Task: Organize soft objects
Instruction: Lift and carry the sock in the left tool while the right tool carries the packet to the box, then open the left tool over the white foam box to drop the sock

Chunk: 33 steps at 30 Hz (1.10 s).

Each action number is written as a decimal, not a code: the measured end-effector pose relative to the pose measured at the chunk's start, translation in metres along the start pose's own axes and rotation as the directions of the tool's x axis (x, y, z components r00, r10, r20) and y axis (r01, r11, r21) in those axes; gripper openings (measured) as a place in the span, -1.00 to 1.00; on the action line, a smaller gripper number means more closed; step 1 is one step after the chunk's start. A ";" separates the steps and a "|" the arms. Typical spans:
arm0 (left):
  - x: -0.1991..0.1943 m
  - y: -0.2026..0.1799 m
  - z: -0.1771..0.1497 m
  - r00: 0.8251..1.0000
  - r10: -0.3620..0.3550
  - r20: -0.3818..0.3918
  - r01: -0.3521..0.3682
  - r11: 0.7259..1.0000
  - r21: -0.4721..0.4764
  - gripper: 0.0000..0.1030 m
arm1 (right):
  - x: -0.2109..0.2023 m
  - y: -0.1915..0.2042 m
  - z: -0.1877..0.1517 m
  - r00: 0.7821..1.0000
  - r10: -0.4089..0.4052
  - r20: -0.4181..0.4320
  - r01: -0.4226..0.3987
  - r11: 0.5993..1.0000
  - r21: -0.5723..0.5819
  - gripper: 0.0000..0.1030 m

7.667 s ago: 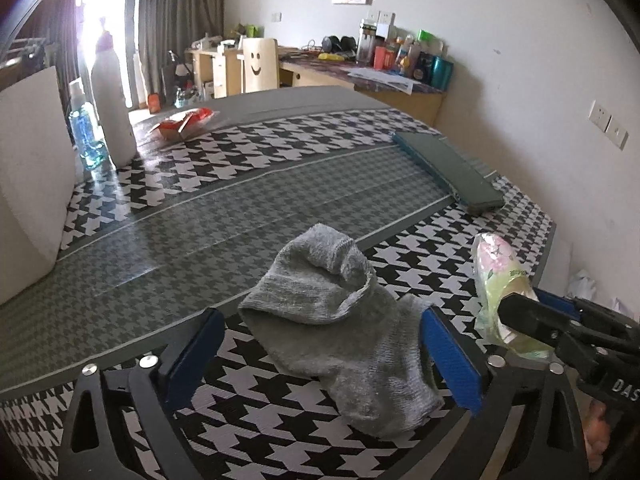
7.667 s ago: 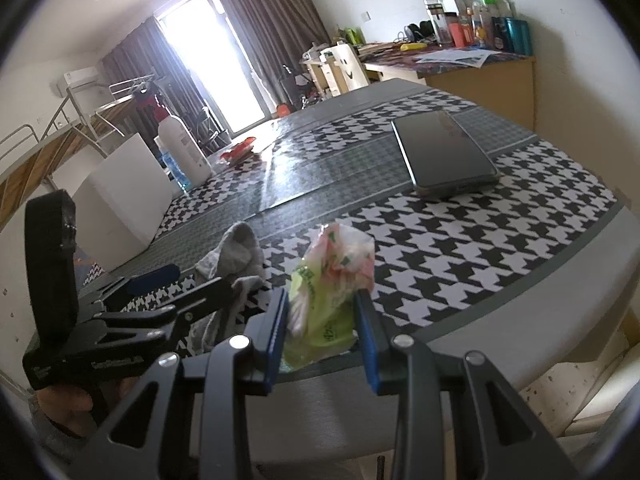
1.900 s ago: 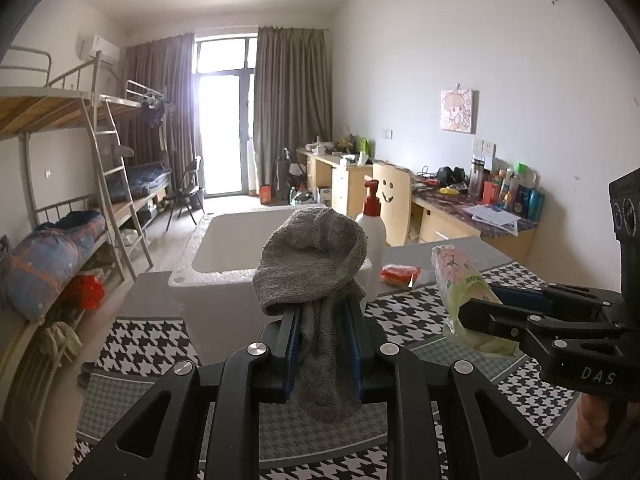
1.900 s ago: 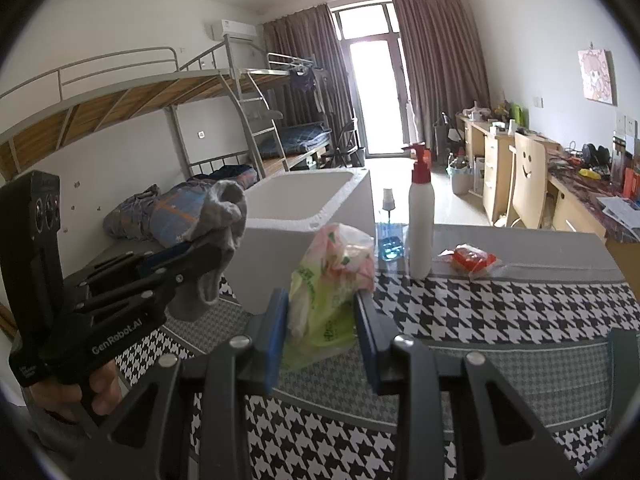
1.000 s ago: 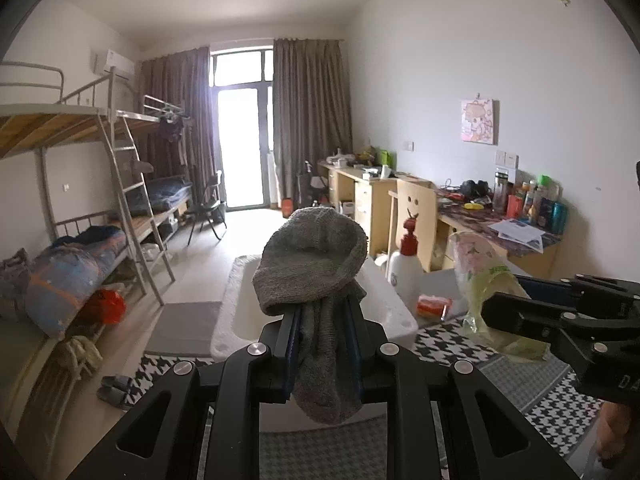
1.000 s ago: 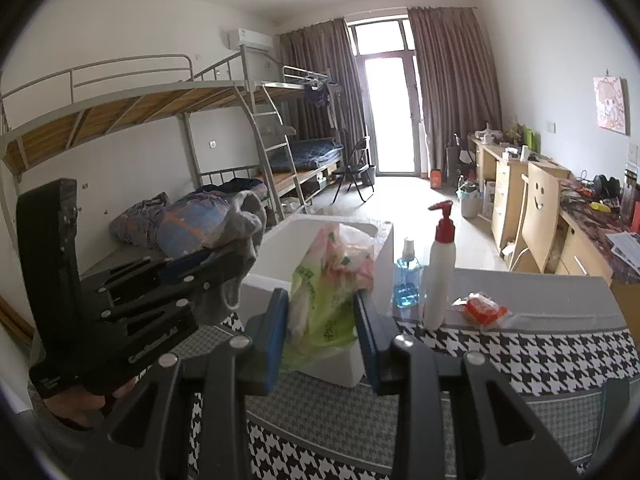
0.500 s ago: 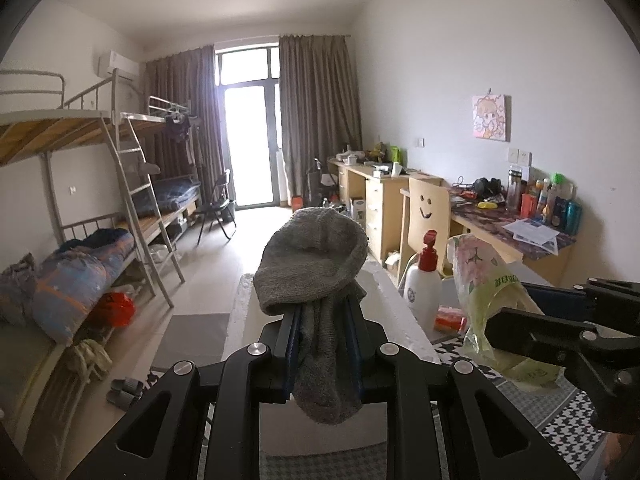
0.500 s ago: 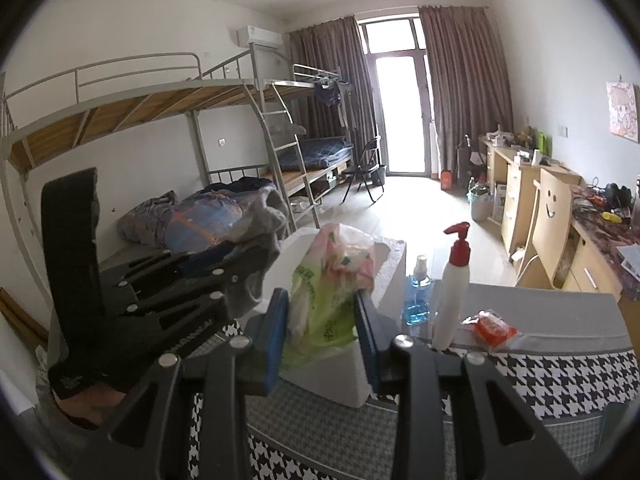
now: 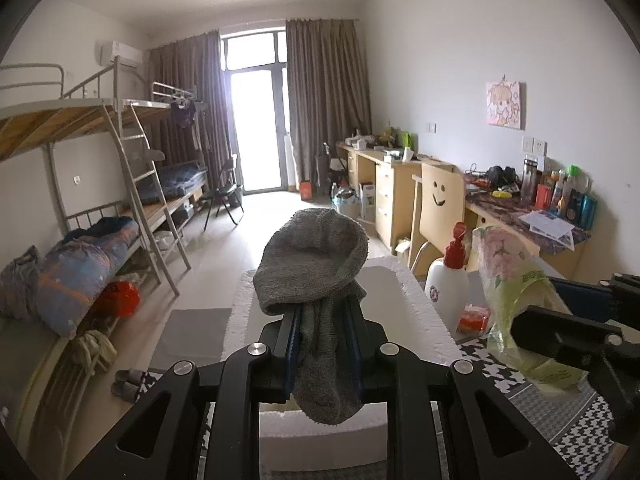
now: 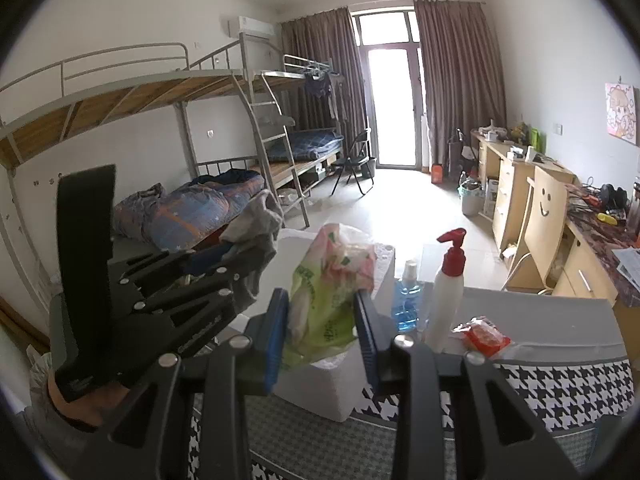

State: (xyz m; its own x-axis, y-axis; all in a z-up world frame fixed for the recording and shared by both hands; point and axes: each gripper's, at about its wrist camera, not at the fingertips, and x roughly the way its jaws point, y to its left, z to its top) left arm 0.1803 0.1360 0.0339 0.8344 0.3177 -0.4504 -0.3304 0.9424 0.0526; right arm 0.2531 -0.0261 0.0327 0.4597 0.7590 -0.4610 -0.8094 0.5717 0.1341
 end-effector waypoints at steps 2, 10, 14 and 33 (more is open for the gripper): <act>0.005 0.000 0.001 1.000 0.002 -0.005 -0.002 1.000 0.000 -0.57 | 0.001 -0.001 0.001 1.000 -0.007 -0.001 0.007 1.000 0.001 -0.27; 0.023 0.005 -0.001 0.999 -0.006 -0.041 0.006 1.000 -0.004 -0.57 | 0.005 0.000 0.003 1.000 -0.025 -0.008 0.025 1.000 -0.001 -0.27; 0.030 0.007 -0.002 0.998 -0.011 -0.054 0.011 1.000 -0.003 -0.57 | 0.010 0.001 0.005 0.999 -0.029 -0.017 0.029 1.000 -0.001 -0.27; 0.019 0.028 0.002 0.999 0.040 -0.018 -0.041 0.998 -0.047 0.98 | 0.029 0.003 0.010 0.999 -0.040 -0.035 0.040 0.999 -0.006 -0.26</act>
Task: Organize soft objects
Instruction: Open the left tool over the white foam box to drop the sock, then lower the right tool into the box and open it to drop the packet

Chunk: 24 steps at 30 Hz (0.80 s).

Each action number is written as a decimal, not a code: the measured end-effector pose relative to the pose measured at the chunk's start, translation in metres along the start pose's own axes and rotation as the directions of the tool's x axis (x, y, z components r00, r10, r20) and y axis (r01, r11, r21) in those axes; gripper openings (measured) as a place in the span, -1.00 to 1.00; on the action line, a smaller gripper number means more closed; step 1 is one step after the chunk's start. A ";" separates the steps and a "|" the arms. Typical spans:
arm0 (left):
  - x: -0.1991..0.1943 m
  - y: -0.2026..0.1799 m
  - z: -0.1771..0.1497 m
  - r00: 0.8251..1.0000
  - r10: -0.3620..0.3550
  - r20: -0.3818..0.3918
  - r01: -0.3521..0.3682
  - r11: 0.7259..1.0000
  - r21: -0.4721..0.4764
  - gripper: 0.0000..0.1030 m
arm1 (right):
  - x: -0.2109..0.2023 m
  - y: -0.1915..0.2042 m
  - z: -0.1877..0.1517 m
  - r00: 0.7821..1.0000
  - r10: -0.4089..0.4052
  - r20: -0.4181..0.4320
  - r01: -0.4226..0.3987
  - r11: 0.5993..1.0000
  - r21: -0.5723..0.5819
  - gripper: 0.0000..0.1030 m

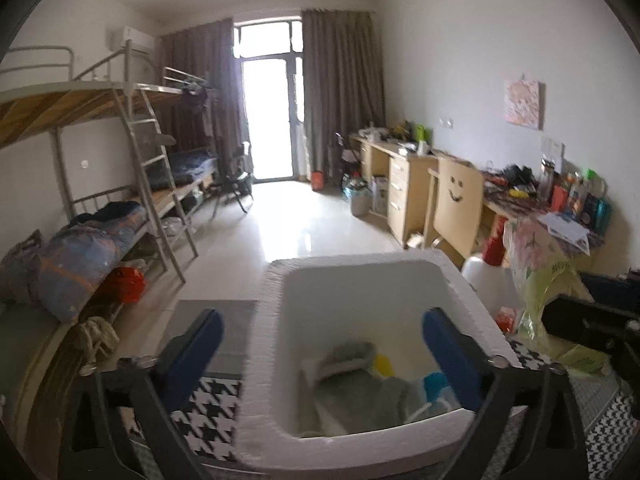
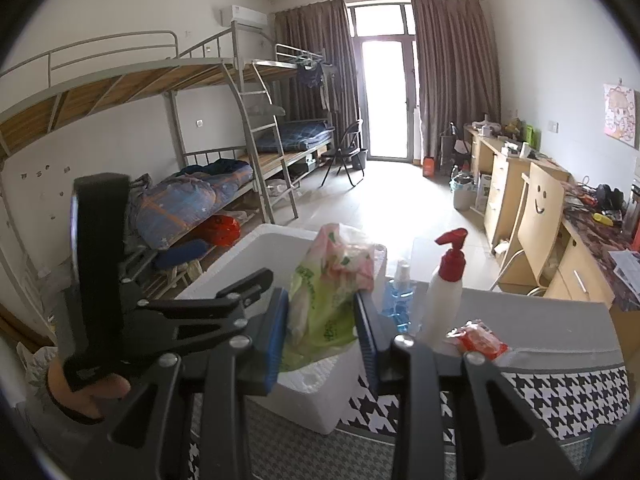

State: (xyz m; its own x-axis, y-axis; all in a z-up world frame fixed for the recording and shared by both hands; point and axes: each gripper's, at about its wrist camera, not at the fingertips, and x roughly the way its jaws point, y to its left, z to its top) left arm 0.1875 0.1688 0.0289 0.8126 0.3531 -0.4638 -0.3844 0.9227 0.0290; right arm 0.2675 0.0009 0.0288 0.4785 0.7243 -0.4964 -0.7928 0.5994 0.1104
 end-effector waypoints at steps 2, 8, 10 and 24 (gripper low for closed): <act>-0.003 0.004 0.002 1.000 0.019 0.009 -0.019 1.000 0.000 0.98 | 0.002 0.001 0.000 1.000 0.004 -0.001 -0.004 1.000 -0.007 -0.26; -0.013 0.015 0.002 0.999 0.039 0.025 -0.038 0.999 -0.016 0.98 | 0.012 0.003 0.000 1.000 0.012 -0.014 -0.012 1.000 -0.013 -0.26; -0.015 0.015 0.000 0.999 0.036 0.024 -0.036 0.999 -0.017 0.98 | 0.015 0.003 0.001 1.000 0.016 -0.019 -0.017 1.000 -0.014 -0.26; -0.024 0.038 -0.012 0.986 0.161 0.034 -0.158 0.985 -0.069 0.98 | 0.035 0.011 0.008 0.998 0.036 -0.044 -0.037 0.999 -0.039 -0.26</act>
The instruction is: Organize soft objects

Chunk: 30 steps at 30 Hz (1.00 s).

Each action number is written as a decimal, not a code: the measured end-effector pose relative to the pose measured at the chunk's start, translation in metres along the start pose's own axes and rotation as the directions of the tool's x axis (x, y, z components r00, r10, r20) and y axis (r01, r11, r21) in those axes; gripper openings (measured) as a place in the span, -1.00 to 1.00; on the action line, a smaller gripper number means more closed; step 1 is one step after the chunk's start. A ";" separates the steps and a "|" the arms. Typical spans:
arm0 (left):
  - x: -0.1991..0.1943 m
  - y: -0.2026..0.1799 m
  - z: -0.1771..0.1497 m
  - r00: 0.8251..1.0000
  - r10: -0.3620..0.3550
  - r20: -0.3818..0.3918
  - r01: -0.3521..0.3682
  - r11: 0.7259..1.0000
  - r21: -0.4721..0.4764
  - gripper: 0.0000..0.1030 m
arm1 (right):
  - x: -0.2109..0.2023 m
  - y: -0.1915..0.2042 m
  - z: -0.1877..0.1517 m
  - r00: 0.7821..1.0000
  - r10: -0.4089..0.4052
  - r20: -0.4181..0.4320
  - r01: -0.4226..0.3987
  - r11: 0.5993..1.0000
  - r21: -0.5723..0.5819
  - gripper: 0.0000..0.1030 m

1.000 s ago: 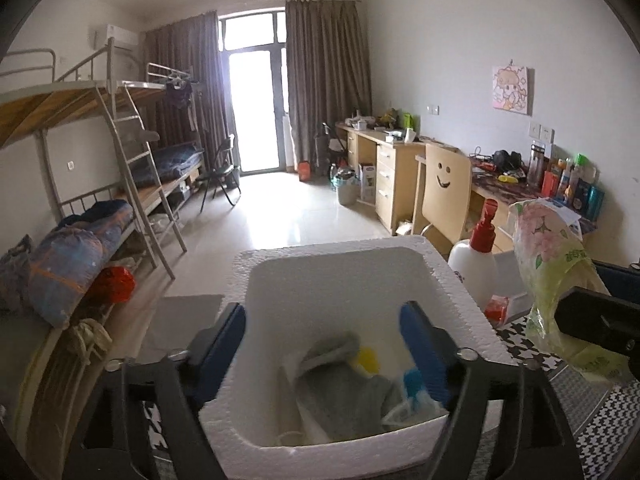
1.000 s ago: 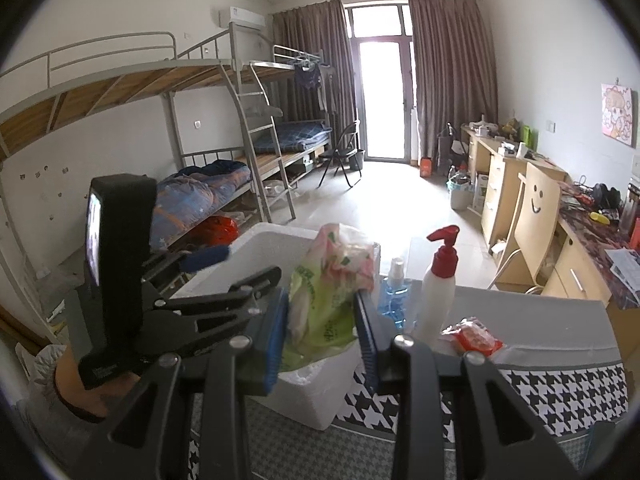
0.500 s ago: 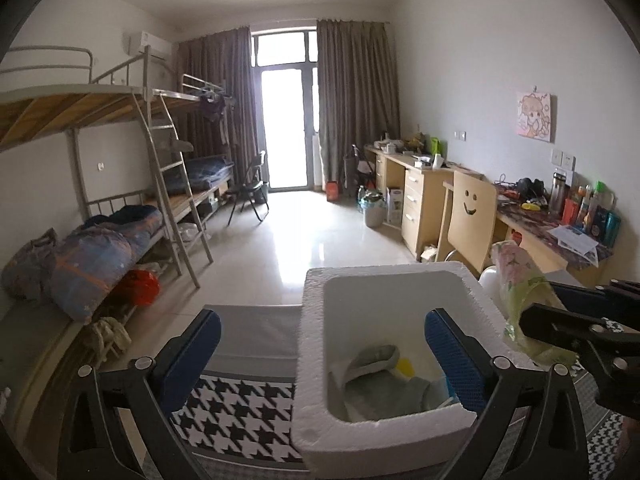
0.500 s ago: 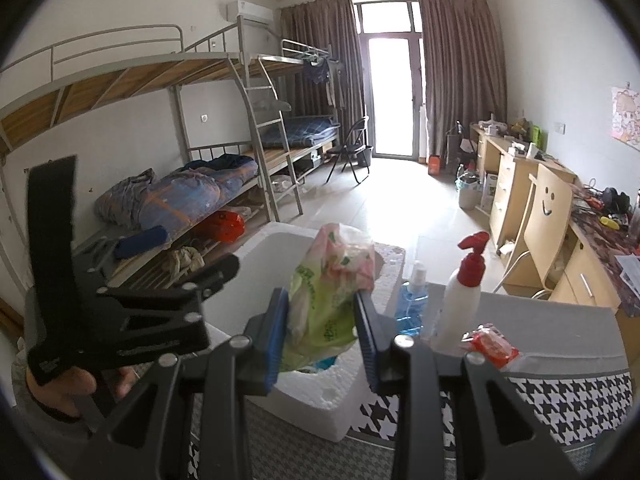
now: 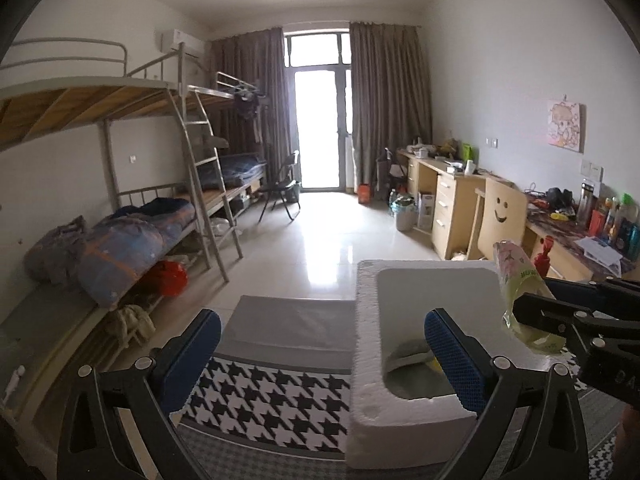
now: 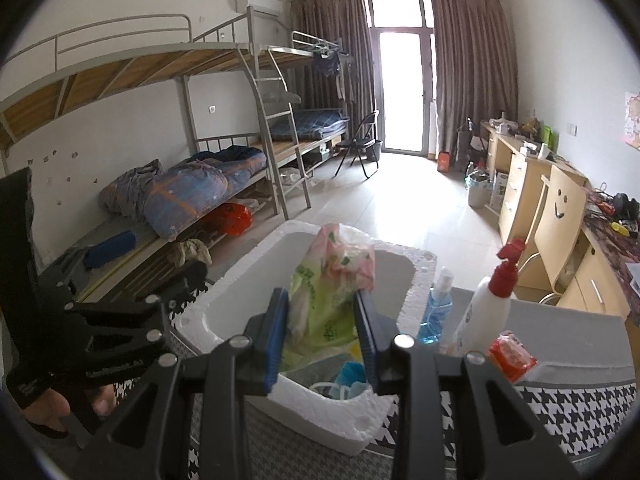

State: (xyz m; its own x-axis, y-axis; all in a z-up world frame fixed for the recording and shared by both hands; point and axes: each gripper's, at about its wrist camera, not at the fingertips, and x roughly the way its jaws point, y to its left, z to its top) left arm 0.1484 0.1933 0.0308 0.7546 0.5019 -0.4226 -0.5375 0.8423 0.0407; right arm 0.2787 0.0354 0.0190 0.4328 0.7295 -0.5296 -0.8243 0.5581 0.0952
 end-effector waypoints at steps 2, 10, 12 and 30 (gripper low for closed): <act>-0.001 0.002 -0.001 1.000 0.011 0.004 -0.011 1.000 0.003 0.98 | 0.003 0.000 0.002 1.000 0.000 -0.003 0.000 1.000 0.000 -0.26; -0.002 0.008 -0.006 1.000 0.023 0.000 -0.023 1.000 0.009 0.98 | 0.016 0.003 0.005 1.000 0.012 -0.029 -0.012 1.000 0.003 -0.26; -0.003 0.010 -0.008 1.000 0.029 0.003 -0.029 0.999 0.016 0.98 | 0.019 0.004 0.005 0.999 0.009 -0.035 -0.009 1.000 0.001 -0.26; -0.004 0.024 -0.016 0.999 0.036 -0.011 -0.036 0.999 0.009 0.98 | 0.038 -0.001 0.004 0.997 -0.003 -0.081 0.006 1.000 0.028 0.37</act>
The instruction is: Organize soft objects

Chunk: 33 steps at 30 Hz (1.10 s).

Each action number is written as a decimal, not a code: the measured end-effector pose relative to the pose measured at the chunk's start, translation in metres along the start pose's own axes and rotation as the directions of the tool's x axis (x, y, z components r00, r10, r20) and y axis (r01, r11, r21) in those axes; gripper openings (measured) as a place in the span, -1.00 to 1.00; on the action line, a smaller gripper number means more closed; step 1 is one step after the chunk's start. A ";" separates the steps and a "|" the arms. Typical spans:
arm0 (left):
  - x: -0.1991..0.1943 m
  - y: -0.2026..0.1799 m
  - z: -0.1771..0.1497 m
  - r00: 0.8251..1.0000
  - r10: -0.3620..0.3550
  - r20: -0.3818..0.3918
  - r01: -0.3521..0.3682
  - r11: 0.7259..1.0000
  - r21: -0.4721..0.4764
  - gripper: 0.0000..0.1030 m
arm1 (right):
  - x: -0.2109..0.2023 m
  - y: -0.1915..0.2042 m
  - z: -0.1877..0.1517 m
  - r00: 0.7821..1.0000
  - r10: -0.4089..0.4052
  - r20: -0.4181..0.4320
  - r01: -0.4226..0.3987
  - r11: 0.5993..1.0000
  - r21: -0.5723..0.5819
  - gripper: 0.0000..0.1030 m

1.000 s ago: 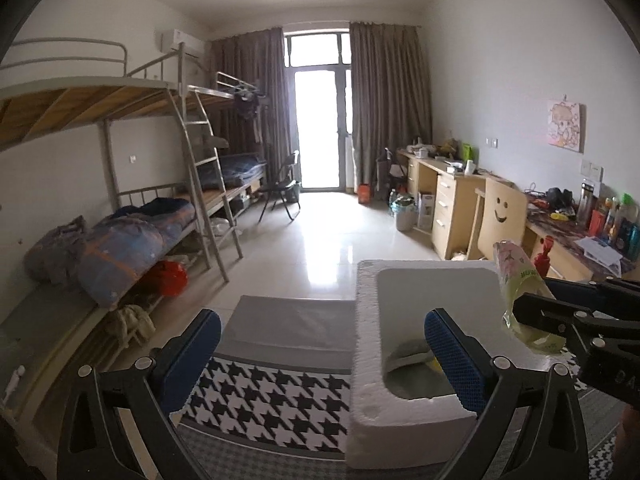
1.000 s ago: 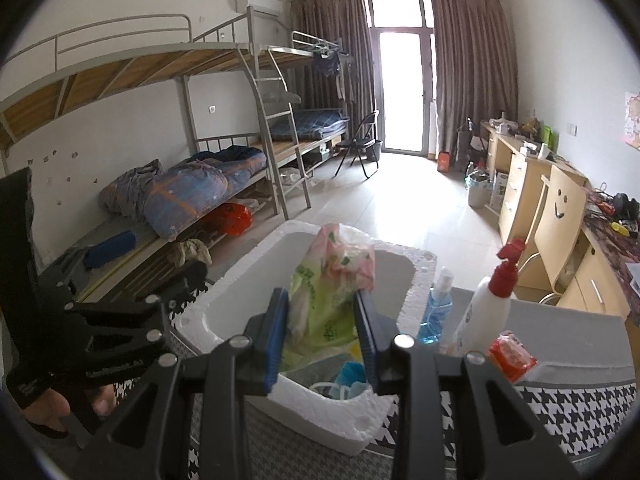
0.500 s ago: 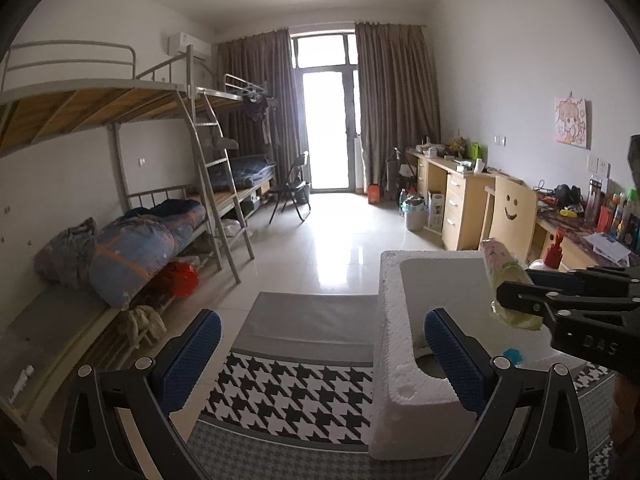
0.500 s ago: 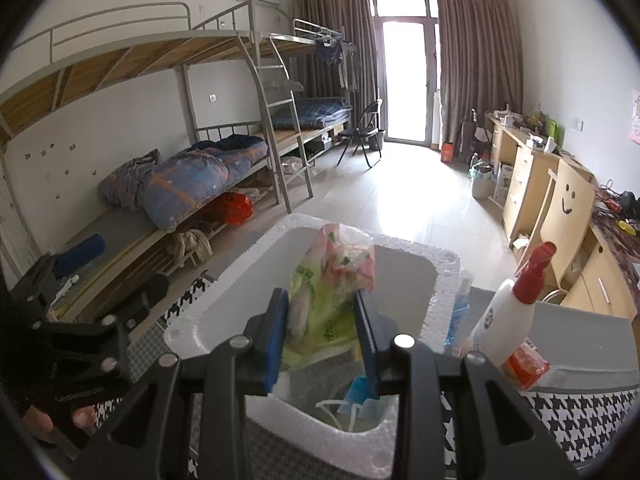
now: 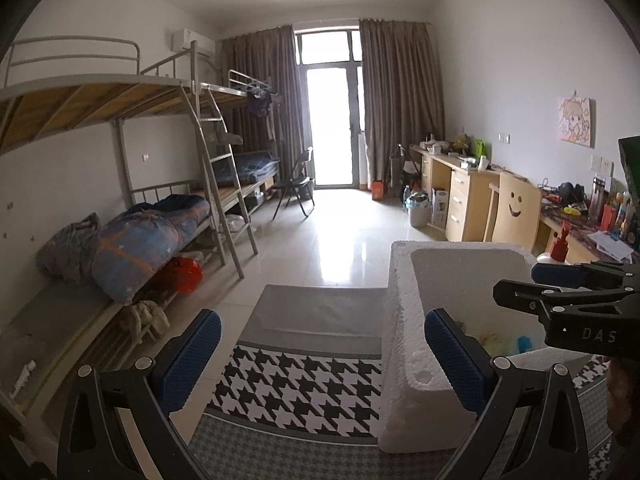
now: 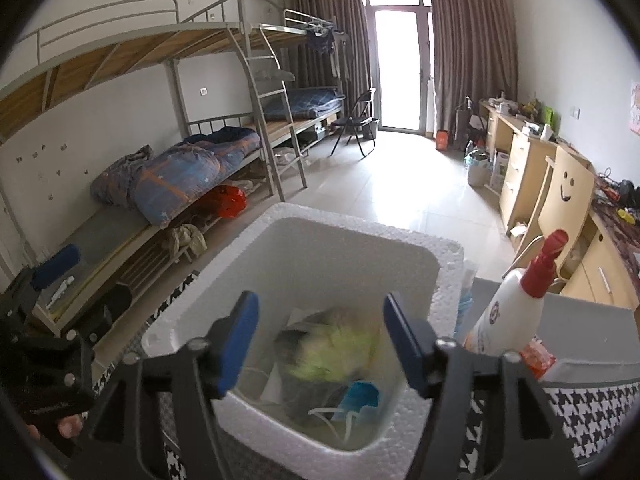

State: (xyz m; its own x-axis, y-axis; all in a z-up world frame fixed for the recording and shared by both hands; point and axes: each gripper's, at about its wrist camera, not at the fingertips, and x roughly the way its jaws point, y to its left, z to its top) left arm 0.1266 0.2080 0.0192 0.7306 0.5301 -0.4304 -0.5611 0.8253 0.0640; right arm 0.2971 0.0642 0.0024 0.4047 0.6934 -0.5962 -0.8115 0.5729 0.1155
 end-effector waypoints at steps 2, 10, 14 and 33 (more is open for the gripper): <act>-0.001 0.001 -0.001 1.000 0.002 0.000 -0.002 1.000 0.001 0.98 | 0.000 0.000 0.000 1.000 0.002 -0.002 -0.002 1.000 -0.002 0.37; -0.009 0.000 0.002 1.000 -0.021 0.017 0.021 1.000 -0.006 0.98 | -0.017 0.000 0.000 1.000 -0.005 0.025 0.005 1.000 -0.006 0.38; -0.019 0.000 0.005 0.999 -0.029 0.036 0.029 1.000 -0.012 0.98 | -0.033 0.002 -0.002 0.998 -0.015 0.066 0.016 1.000 -0.003 0.57; -0.072 -0.017 -0.008 0.994 -0.069 0.079 0.069 0.998 0.005 0.98 | -0.101 0.023 -0.030 0.976 -0.036 0.217 0.041 0.999 -0.020 0.94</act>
State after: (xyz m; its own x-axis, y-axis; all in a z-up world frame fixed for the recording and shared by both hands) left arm 0.0806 0.1545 0.0417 0.7961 0.4857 -0.3611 -0.5075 0.8608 0.0388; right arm 0.2249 -0.0059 0.0410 0.5151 0.7508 -0.4134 -0.8024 0.5920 0.0754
